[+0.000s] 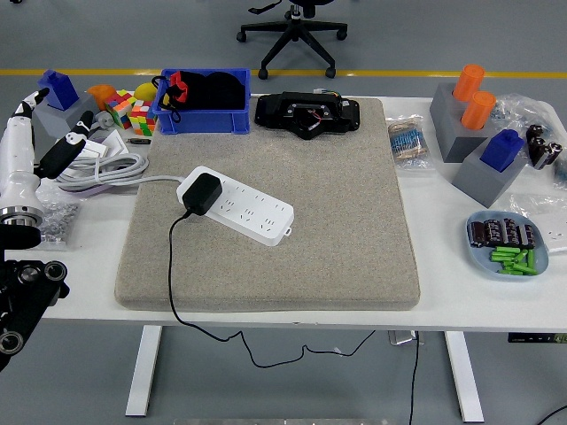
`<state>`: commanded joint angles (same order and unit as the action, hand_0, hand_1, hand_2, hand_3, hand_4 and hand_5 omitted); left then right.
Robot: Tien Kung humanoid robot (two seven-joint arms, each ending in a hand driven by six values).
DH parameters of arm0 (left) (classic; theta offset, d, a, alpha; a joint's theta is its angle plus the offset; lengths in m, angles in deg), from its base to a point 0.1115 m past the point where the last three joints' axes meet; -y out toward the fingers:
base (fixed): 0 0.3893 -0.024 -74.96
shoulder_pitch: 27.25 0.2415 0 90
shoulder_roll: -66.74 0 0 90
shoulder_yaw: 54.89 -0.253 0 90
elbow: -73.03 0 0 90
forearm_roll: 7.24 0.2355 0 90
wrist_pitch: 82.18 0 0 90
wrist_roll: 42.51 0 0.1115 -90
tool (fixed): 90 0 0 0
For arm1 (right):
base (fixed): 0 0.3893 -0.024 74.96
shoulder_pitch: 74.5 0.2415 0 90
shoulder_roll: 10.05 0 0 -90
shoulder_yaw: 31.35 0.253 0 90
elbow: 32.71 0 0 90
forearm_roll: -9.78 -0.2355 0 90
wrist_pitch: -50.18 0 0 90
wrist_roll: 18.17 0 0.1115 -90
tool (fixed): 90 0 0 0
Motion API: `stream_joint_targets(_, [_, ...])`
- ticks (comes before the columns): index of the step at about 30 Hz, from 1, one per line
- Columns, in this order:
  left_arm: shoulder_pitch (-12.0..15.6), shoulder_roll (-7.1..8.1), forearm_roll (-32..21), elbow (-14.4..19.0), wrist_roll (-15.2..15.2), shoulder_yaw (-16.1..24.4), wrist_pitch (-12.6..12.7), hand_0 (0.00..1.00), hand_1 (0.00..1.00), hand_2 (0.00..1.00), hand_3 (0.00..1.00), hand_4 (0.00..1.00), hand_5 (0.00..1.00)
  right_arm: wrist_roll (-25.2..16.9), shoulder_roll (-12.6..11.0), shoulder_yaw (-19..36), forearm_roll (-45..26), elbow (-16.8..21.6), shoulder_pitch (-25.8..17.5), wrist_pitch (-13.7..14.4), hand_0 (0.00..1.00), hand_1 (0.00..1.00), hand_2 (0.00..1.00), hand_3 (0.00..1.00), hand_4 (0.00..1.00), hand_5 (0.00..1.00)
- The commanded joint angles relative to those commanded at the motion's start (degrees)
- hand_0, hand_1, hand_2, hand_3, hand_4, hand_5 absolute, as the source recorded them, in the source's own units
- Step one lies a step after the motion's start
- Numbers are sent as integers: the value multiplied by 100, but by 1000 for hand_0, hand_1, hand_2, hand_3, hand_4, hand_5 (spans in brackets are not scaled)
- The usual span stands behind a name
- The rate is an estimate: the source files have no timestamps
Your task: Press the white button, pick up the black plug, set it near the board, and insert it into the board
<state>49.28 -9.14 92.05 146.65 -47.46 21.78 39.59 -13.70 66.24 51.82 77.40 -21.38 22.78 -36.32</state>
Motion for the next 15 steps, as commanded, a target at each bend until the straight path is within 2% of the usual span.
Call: stream_joint_targets(15, [16, -2, -5, 8, -25, 20, -10, 998, 960, 932, 887, 843, 702, -2, 13, 55, 26, -4, 5, -3, 624, 597, 588, 582, 651, 393])
